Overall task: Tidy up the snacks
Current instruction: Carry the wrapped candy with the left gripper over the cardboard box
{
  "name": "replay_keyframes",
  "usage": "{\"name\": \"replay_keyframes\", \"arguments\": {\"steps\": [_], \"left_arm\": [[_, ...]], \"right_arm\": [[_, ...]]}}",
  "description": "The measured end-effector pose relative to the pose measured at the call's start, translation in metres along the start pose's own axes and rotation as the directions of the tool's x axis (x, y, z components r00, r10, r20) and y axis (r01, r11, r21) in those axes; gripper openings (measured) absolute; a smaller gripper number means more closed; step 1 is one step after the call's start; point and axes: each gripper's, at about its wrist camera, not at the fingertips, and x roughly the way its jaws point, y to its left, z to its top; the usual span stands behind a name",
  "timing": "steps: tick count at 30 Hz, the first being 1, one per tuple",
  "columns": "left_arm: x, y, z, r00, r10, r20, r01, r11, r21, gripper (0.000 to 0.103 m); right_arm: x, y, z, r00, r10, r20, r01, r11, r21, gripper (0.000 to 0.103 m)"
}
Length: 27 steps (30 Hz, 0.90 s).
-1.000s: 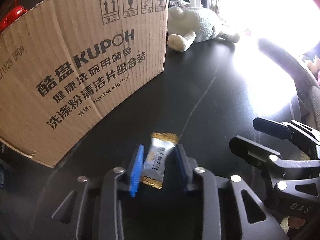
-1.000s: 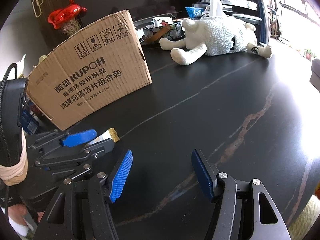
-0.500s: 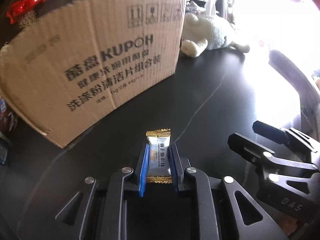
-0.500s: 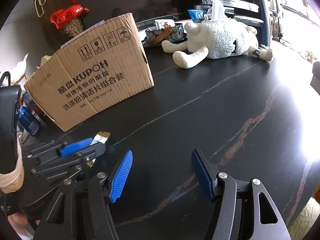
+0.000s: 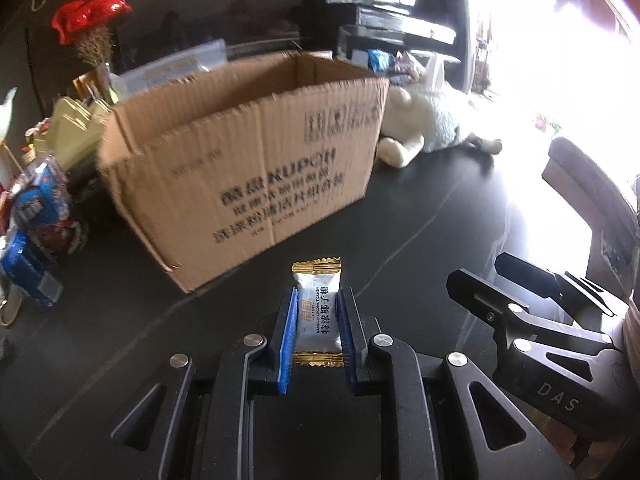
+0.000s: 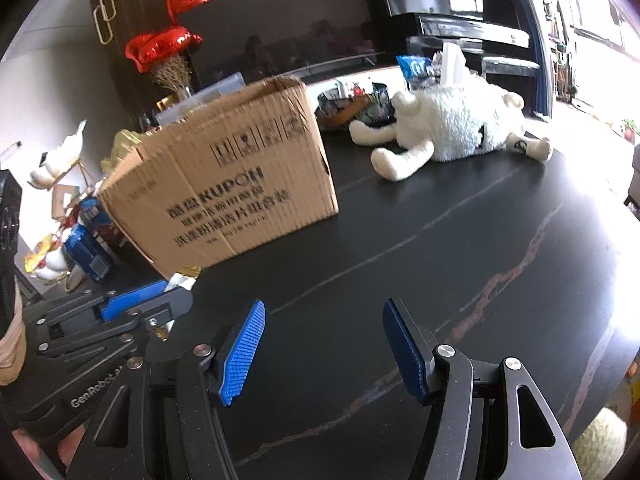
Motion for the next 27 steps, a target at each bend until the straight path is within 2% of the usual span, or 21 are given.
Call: {"name": "replay_keyframes", "arguments": {"steps": [16,27], "left_arm": [[-0.055,0.012,0.032,0.992,0.052,0.119,-0.043,0.996,-0.074,0.021],[-0.071,0.025,0.059,0.983,0.074,0.167,-0.056,0.992,-0.110,0.021]], "right_arm": [[-0.036,0.025,0.041,0.995,0.029,0.097,-0.021,0.997,-0.080,0.063],[-0.041,0.043,0.070,0.989,0.039,0.143,-0.020,0.991,-0.132,0.063]]}}
